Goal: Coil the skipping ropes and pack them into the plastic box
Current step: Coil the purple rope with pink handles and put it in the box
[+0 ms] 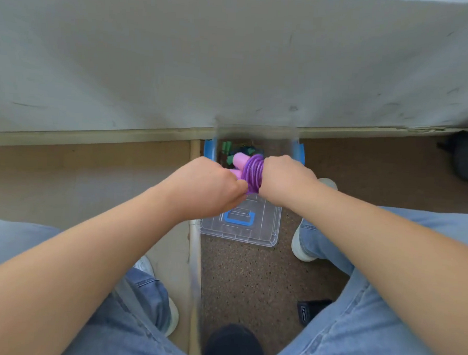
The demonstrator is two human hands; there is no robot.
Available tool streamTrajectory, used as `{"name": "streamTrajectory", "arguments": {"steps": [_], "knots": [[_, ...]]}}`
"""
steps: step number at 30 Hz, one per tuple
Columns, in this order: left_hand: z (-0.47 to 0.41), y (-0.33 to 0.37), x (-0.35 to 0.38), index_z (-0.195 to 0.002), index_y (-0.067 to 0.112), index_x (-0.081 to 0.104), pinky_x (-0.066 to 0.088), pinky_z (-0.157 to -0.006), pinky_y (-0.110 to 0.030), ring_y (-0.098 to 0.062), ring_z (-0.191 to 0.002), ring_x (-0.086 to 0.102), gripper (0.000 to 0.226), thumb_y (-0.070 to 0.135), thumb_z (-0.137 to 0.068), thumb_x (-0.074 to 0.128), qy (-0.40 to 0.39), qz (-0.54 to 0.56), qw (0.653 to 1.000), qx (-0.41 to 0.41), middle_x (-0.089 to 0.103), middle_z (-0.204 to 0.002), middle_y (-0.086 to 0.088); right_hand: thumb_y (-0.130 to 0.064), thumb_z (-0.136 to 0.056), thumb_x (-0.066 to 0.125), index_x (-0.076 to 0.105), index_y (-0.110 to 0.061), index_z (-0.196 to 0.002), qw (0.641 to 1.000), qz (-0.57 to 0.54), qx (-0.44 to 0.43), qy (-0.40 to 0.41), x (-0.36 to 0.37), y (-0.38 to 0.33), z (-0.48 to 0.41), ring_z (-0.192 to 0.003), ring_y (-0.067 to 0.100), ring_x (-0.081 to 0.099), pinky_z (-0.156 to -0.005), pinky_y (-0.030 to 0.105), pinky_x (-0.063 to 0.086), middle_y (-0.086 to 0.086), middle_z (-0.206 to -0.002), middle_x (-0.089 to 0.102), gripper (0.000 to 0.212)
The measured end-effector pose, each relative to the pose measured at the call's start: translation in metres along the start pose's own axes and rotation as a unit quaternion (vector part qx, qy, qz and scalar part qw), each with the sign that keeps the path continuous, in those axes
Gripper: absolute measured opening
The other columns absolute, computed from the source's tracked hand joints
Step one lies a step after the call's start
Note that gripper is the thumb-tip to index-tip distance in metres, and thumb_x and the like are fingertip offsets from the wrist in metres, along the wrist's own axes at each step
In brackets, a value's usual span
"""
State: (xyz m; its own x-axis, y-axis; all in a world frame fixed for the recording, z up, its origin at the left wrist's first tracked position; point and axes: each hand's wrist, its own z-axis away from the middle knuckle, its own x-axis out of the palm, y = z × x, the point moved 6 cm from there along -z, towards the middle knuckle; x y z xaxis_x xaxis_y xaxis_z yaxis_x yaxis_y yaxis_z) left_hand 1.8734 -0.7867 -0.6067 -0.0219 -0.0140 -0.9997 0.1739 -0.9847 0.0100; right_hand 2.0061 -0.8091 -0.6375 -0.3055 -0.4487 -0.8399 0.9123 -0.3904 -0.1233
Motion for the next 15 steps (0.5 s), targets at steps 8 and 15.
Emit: {"name": "streamTrajectory", "arguments": {"steps": [8,15], "knots": [[0.012,-0.044,-0.026,-0.056,0.021,0.04,0.033,-0.043,-0.029,-0.023,-0.049,0.035,0.05,0.05,-0.096,0.045,0.154,0.114,0.979,-0.07,0.035,-0.053,0.005,-0.018,-0.084,0.059,0.051,-0.017,-0.079,0.955,0.013,-0.29,-0.056,0.002,-0.047,0.03,-0.058,0.016,0.051,-0.056,0.033,0.045,-0.001,-0.066,0.053,0.009],[0.015,-0.056,-0.011,-0.061,0.02,0.043,0.029,-0.048,-0.019,-0.013,-0.048,0.036,0.049,0.063,-0.079,0.058,0.07,0.321,0.922,-0.203,0.042,-0.047,0.007,-0.022,-0.082,0.062,0.04,-0.03,-0.068,0.941,0.022,-0.335,-0.047,-0.009,-0.047,0.036,-0.052,0.008,0.048,-0.053,0.03,0.041,-0.006,-0.06,0.049,0.028]]}}
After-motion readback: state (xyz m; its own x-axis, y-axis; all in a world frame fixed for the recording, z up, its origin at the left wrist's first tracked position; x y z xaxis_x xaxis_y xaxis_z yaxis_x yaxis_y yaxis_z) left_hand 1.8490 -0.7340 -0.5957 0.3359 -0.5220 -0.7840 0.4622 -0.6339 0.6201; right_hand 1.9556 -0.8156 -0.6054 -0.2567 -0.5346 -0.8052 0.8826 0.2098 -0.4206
